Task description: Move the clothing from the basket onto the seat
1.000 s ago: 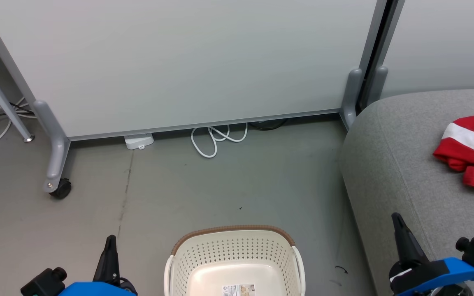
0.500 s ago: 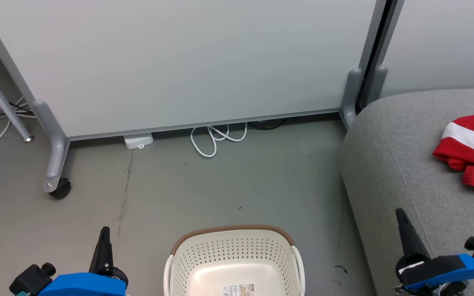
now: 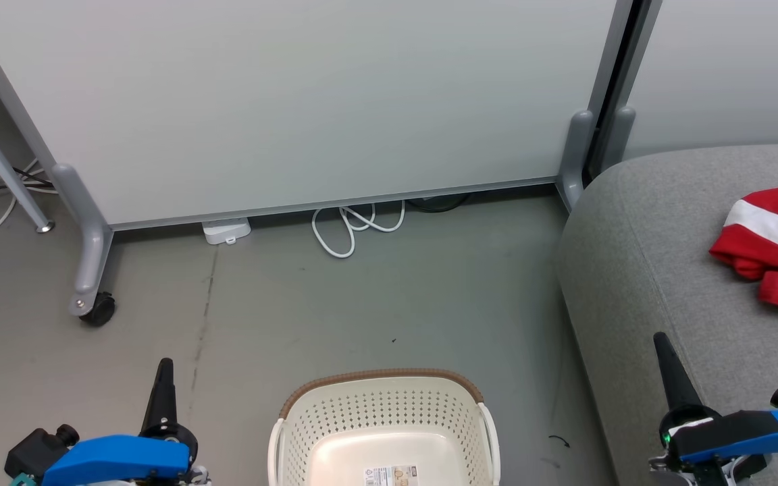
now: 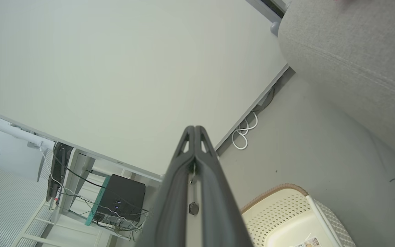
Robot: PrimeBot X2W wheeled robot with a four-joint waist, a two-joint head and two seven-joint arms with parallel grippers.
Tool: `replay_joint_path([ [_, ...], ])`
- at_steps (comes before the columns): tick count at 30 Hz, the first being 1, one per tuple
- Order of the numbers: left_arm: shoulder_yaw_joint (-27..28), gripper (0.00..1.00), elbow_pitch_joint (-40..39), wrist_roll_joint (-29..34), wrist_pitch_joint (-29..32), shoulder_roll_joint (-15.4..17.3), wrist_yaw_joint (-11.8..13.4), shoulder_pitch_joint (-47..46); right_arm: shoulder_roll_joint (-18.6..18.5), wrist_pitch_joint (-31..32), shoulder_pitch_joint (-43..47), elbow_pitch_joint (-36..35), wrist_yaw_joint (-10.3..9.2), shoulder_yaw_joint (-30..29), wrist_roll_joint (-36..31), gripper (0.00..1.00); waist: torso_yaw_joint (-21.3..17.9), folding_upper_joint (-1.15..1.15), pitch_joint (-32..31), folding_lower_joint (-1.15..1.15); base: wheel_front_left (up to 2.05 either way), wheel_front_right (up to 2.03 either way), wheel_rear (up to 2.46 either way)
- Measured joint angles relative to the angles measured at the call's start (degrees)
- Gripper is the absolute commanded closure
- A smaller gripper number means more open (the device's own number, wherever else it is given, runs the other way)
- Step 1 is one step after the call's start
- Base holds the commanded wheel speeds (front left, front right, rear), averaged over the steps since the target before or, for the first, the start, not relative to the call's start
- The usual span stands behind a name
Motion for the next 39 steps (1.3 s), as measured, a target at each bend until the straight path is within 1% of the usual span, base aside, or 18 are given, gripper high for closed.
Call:
replay_joint_path([
  [17, 1.6, 1.00, -1.1, -8.7, 2.5, -0.2, 0.0, -1.1, 0.0, 1.5, -0.9, 0.0, 0.00, -0.6, 10.0, 1.00, -0.1, 0.00, 0.1, 0.00, 0.00, 0.00, 0.00],
  [39, 3.4, 1.00, -2.4, -18.3, 5.3, -0.4, 0.0, -2.7, 0.0, 3.2, -1.8, 0.0, 0.00, -1.3, 21.0, 1.00, -0.3, 0.00, 0.2, 0.00, 0.00, 0.00, 0.00],
])
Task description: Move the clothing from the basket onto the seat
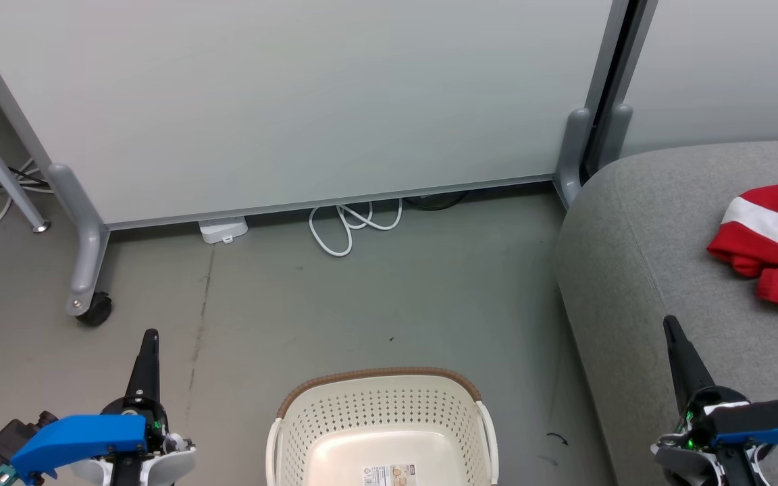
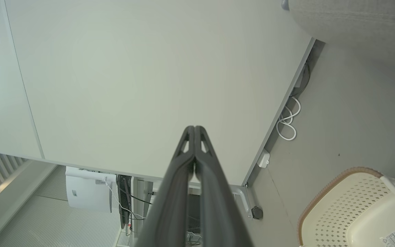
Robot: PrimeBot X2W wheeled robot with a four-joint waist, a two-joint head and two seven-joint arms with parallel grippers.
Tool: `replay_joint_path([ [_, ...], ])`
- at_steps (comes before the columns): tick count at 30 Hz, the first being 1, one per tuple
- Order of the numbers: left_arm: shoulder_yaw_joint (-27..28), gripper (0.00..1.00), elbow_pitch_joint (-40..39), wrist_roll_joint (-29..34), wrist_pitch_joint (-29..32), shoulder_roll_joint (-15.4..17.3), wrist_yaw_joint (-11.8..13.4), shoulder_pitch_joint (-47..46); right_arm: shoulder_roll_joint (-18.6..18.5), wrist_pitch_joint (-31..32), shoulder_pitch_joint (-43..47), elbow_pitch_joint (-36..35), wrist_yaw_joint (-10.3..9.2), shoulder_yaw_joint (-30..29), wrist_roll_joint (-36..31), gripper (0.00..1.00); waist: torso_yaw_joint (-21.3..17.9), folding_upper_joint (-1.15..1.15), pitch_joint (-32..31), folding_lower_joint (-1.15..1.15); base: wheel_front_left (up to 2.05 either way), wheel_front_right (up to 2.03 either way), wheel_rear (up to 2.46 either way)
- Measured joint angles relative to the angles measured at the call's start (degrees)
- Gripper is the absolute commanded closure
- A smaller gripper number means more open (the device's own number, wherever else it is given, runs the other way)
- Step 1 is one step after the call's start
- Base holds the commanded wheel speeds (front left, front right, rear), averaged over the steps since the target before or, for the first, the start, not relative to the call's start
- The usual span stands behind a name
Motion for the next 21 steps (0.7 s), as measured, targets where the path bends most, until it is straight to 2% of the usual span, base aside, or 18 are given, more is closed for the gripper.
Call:
replay_joint_path([
  [21, 1.5, 1.00, -1.0, -7.7, 2.2, -0.2, 0.0, -1.2, 0.0, 1.3, -0.9, 0.0, 0.00, -0.5, 8.7, 1.00, -0.2, 0.00, 0.1, 0.00, 0.00, 0.00, 0.00],
])
